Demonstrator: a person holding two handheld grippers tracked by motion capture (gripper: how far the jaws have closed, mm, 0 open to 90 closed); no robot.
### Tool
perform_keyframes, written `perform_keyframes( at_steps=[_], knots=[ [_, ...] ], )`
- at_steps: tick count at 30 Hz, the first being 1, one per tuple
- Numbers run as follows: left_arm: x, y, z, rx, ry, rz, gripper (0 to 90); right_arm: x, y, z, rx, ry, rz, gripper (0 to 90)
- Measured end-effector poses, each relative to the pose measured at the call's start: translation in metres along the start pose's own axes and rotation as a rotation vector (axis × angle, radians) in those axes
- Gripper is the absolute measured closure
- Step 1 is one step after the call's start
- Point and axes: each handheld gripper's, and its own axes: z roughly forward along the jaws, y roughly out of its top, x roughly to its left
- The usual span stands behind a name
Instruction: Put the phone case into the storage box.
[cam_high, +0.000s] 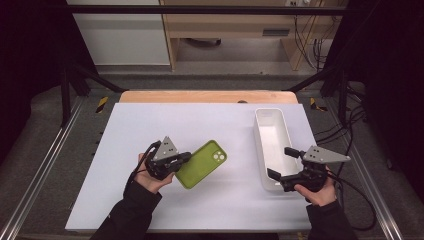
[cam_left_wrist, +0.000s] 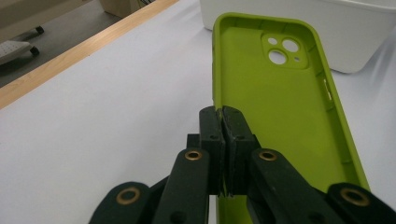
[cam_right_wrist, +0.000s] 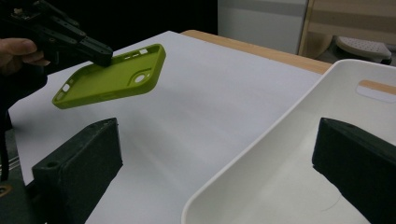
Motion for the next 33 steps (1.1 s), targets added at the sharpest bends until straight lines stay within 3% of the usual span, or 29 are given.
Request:
perform_keyframes(
  at_steps=[33],
  knots=[
    [-0.013,0.005,0.008,0.002,-0.036,0.021,87.6,0.028,0.017,0.038,0.076,0.071,-0.024,1.3]
  ],
)
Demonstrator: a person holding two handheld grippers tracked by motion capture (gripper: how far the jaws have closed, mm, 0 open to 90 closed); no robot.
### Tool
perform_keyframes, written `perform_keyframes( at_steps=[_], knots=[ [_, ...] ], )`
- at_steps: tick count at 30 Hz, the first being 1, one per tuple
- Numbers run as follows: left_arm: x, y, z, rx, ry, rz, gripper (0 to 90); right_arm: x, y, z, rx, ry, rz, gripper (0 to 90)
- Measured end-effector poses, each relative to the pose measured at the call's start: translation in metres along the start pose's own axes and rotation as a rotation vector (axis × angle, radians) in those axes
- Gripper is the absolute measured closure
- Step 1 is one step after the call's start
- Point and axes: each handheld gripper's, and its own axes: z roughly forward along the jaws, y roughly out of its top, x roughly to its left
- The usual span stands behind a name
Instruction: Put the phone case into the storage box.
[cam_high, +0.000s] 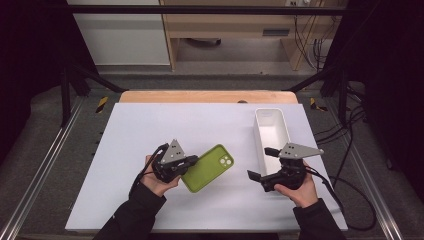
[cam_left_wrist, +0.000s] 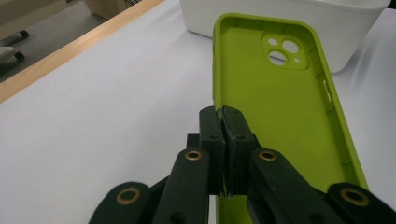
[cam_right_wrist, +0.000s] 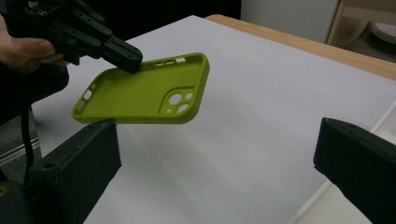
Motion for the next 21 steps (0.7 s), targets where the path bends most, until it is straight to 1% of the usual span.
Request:
perform_keyframes(
  at_steps=[4,13,21],
  knots=[
    [-0.001,0.0,0.0,-0.002,-0.001,0.002,87.6,0.001,0.004,0.003,0.003,0.004,0.001,1.4],
    [-0.004,0.002,0.0,-0.005,-0.002,0.013,87.6,0.006,0.011,0.012,0.03,0.015,-0.009,1.5],
    [-0.007,0.004,-0.001,-0.011,-0.006,0.027,87.6,0.008,0.019,0.019,0.038,0.019,-0.002,1.5]
  ],
)
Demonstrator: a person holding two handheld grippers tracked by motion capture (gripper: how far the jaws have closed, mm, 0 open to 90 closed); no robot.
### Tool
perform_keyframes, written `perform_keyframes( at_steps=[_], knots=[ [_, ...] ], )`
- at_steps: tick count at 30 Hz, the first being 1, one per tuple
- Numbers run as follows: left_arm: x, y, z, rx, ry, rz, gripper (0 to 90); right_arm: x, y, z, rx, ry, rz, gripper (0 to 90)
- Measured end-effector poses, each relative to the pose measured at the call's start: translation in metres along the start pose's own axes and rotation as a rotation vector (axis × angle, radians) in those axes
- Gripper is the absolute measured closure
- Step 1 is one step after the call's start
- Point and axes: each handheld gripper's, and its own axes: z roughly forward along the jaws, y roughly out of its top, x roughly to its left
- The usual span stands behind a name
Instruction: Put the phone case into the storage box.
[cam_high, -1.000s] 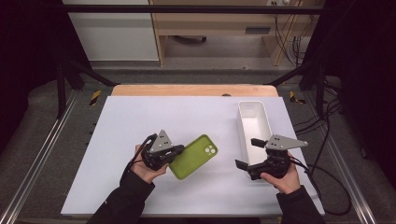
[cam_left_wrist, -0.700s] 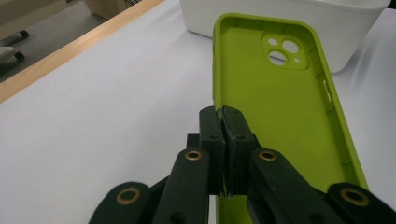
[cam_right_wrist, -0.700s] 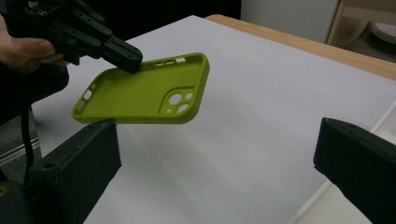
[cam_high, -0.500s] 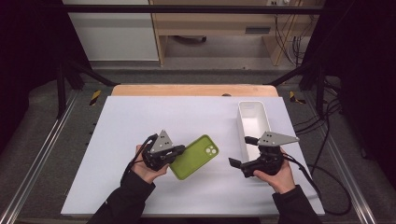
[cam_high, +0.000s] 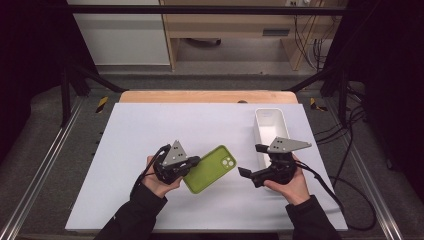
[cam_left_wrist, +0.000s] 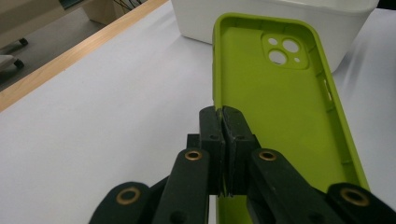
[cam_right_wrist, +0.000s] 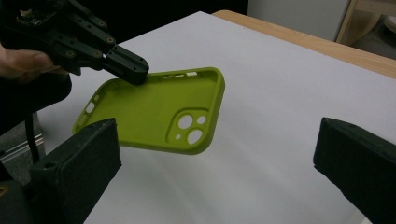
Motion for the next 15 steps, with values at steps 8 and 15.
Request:
perform_keyframes(
  at_steps=[8,15],
  knots=[
    [-0.003,0.001,0.001,-0.002,-0.002,0.009,87.6,0.002,0.007,0.011,0.026,0.003,0.008,2.1],
    [-0.005,0.002,0.001,-0.005,-0.005,0.019,87.6,0.001,0.014,0.018,0.049,0.004,0.015,3.0]
  ],
)
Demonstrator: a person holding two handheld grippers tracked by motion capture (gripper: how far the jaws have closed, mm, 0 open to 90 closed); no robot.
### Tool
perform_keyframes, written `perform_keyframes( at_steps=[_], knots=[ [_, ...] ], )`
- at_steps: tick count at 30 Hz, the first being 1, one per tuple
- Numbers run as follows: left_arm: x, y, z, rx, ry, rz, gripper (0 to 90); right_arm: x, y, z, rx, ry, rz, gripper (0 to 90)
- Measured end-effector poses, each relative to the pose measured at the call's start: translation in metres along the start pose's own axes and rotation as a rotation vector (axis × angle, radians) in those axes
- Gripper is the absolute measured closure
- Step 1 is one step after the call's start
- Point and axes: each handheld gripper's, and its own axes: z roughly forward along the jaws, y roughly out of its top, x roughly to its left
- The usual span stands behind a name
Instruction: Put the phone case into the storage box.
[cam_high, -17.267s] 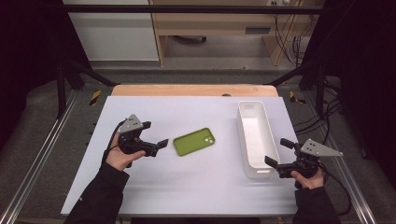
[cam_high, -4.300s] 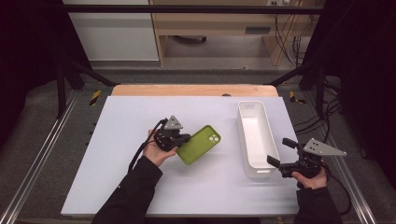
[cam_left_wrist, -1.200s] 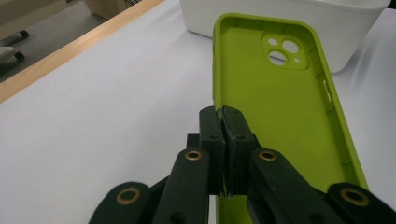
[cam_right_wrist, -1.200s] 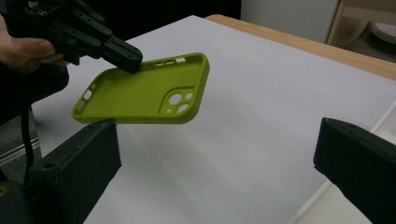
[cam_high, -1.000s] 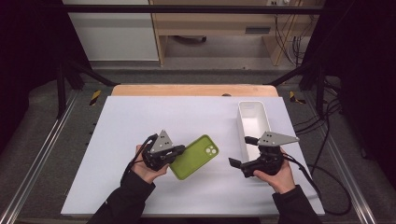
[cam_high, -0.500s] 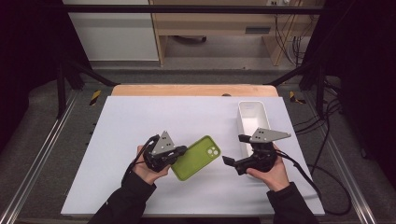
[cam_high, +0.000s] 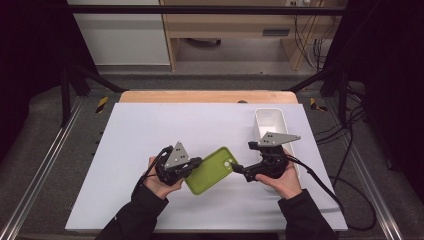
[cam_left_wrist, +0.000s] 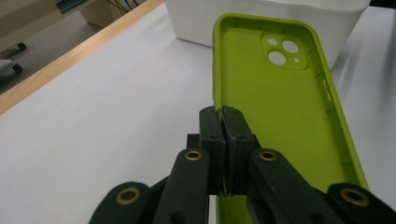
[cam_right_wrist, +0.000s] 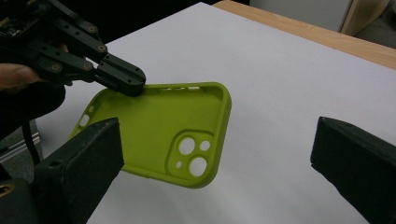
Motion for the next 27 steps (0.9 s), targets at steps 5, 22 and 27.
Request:
perform_keyframes(
  at_steps=[5,22,27],
  knots=[
    [-0.001,0.0,0.0,0.0,-0.003,0.003,87.6,-0.001,0.003,0.004,0.016,0.0,0.005,3.0],
    [-0.004,0.003,0.0,-0.006,-0.004,0.014,87.7,-0.006,0.015,0.02,0.064,-0.003,0.028,7.2],
    [-0.005,0.003,0.0,-0.011,-0.005,0.016,87.6,-0.007,0.018,0.024,0.088,0.007,0.026,9.4]
  ],
)
